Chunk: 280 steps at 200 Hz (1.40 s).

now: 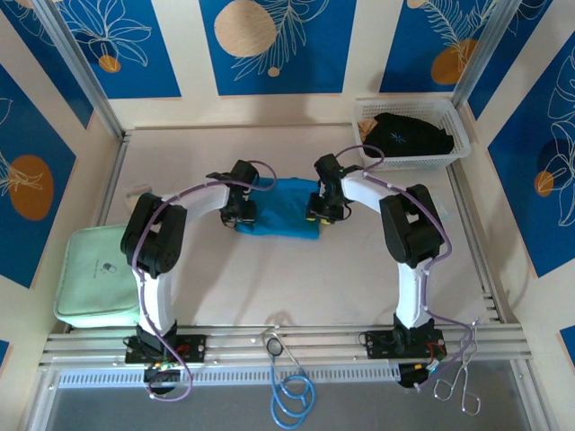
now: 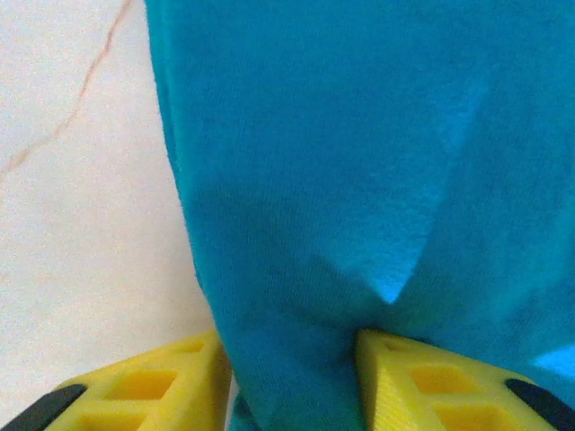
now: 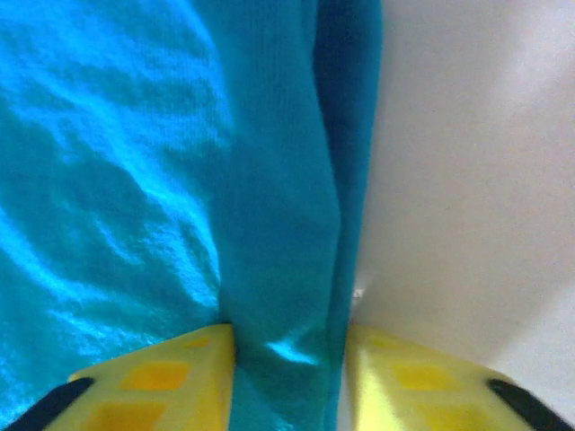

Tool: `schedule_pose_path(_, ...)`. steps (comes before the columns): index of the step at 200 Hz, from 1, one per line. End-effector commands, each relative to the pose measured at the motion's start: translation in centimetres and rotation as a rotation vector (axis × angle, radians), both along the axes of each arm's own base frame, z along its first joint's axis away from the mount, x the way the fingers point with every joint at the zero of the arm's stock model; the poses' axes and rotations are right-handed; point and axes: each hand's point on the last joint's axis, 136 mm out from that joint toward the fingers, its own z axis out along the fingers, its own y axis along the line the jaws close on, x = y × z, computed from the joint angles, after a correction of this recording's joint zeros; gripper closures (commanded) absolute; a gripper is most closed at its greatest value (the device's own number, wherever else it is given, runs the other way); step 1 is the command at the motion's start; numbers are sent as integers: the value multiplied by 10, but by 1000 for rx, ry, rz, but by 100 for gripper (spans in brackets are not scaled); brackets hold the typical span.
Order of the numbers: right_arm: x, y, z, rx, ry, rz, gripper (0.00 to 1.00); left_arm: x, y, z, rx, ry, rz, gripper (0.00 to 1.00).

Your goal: Fold and stack the t-shirts

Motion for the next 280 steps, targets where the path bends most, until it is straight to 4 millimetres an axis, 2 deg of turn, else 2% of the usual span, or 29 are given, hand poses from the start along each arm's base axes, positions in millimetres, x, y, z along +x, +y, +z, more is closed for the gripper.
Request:
schedule_pose_path(1, 3, 7, -8, 13, 18, -2, 68, 1, 1, -26, -5, 45, 15, 67)
schedule_pose_path(16, 5, 8, -14, 14, 25, -4, 76, 1, 0, -34, -6, 58, 13, 71)
schedule_pose_path(20, 6, 8, -15, 13, 25, -6, 78, 1, 0, -35, -6, 59, 12, 76)
schedule_pose_path(30, 10, 9, -17, 13, 26, -7, 85, 1, 0, -38, -6, 62, 11, 83)
schedule_pose_path(42, 16, 7, -19, 16, 28, -12, 100, 3, 0, -40, -1, 62, 9, 94)
schedule_pose_path(50, 22, 6, -19, 19, 26, -18, 100, 6, 0, -41, 5, 60, 8, 100)
schedule_pose_path(83, 62, -7, -11, 14, -36, -38, 100, 31, 1, -43, 30, 49, -5, 100)
schedule_pose_path(134, 138, -22, 7, 16, -162, -48, 100, 94, -3, -46, 79, 48, -82, 100)
schedule_pose_path(156, 166, -27, 4, 31, -185, -52, 100, 117, 0, -47, 100, 53, -96, 100)
schedule_pose_path(186, 187, -30, -6, 42, -187, -51, 100, 143, 1, -46, 102, 37, -106, 100)
schedule_pose_path(236, 197, -34, -13, 42, -182, -55, 100, 160, 1, -40, 141, -3, -163, 100)
schedule_pose_path(247, 197, -34, -10, 46, -185, -54, 91, 163, 1, -36, 138, -14, -165, 100)
schedule_pose_path(257, 198, -34, -4, 46, -191, -51, 80, 164, 0, -30, 136, -25, -167, 84)
schedule_pose_path(263, 199, -34, 1, 45, -200, -46, 73, 165, 1, -25, 137, -35, -166, 69)
schedule_pose_path(264, 199, -34, 4, 46, -204, -44, 67, 165, 1, -24, 138, -35, -165, 66)
schedule_pose_path(274, 201, -35, 15, 42, -224, -35, 47, 167, 2, -13, 143, -54, -160, 44)
schedule_pose_path(280, 202, -36, 24, 38, -240, -30, 36, 169, 3, -3, 144, -73, -158, 36)
